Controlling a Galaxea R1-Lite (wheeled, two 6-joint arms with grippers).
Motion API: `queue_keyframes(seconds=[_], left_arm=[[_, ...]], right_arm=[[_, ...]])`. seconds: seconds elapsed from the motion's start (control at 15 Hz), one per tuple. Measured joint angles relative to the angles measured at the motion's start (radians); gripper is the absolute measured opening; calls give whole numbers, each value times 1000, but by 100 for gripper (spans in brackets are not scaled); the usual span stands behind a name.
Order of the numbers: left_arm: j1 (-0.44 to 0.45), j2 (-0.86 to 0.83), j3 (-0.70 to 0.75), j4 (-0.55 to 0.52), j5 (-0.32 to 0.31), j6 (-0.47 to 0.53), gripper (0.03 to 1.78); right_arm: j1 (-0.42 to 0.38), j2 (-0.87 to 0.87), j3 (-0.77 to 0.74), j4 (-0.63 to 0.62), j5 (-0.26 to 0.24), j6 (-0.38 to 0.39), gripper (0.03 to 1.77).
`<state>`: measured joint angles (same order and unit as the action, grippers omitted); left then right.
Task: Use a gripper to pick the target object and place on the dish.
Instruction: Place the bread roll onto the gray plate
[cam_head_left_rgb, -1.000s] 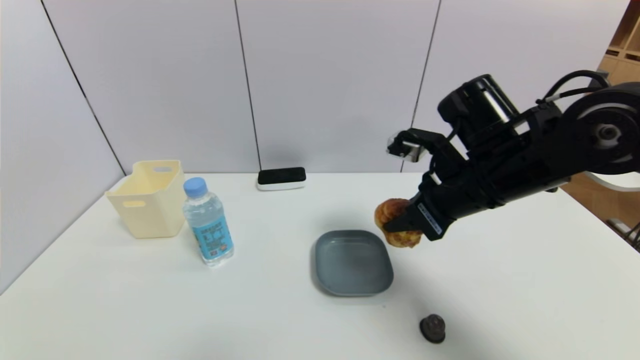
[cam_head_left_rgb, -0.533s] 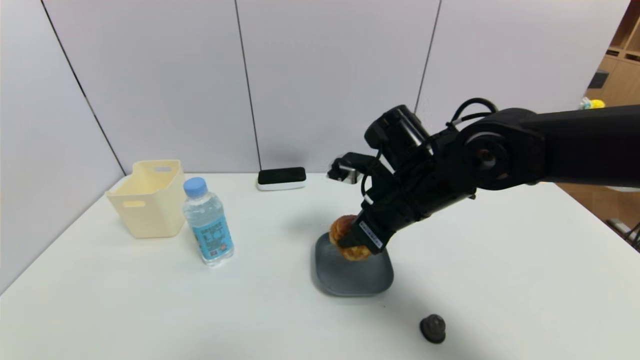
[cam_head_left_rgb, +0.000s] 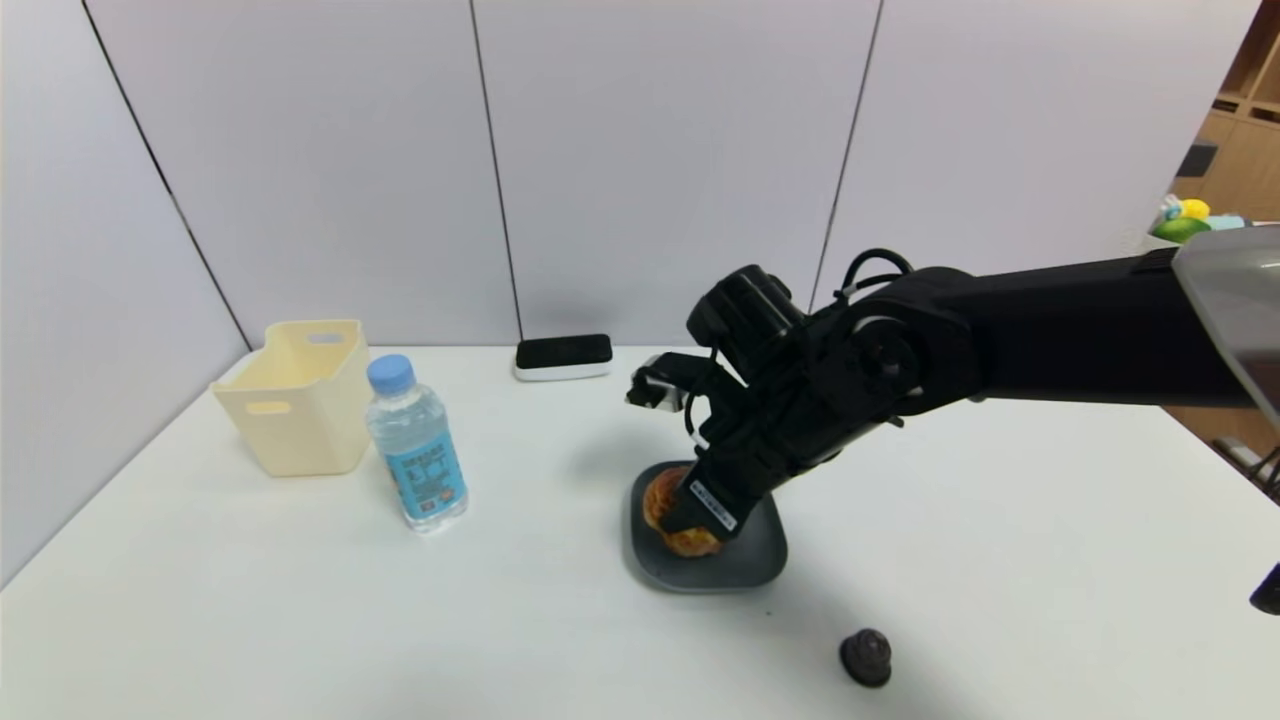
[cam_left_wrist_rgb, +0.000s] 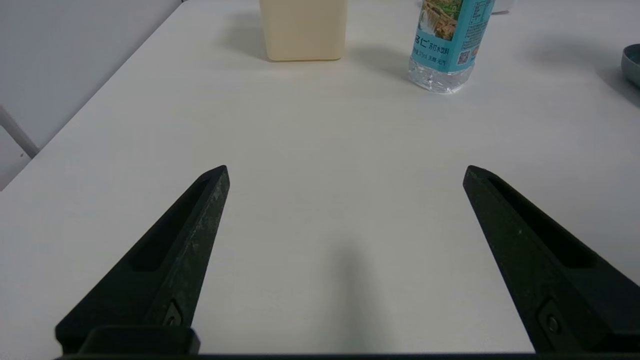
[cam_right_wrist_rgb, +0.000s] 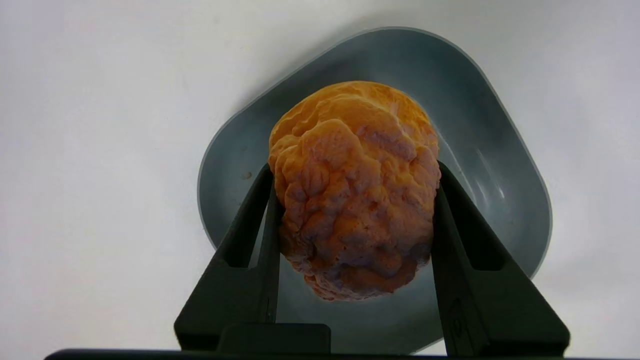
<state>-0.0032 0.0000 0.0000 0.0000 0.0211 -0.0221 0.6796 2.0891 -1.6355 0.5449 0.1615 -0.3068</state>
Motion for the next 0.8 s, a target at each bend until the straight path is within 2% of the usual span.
queue_keyframes(seconds=[0.8], left_arm=[[0, 0, 0, 0, 0, 0, 169]], right_arm=[[-9, 8, -5, 3, -24, -6, 84]])
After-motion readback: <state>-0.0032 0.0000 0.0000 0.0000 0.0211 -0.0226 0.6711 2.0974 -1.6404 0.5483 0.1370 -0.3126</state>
